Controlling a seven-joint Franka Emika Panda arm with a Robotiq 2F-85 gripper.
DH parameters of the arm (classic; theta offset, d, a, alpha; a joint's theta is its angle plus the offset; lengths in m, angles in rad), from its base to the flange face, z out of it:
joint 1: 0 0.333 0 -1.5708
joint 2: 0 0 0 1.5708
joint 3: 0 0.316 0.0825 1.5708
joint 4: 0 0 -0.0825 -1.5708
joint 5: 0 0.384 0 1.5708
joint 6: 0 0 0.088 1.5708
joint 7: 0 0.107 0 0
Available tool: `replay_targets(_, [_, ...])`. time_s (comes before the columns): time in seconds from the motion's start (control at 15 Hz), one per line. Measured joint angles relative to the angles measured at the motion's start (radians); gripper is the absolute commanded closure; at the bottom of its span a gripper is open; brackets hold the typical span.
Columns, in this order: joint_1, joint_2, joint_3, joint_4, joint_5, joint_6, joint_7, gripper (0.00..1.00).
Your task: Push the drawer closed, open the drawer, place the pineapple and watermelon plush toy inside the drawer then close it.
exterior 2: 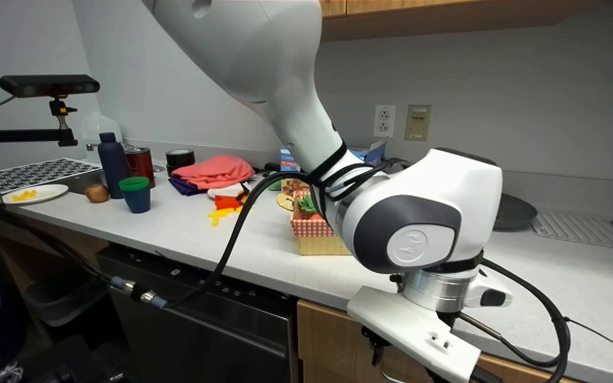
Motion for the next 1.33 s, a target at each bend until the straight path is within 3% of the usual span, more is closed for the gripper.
replay_targets(0.67, [-0.090, 0.215, 0.030, 0.217, 0.196, -0.098, 0.179, 0.00])
replay_targets(1.33, [-0.158, 0.266, 0.040, 0.285, 0.315, -0.141, 0.258, 0.00])
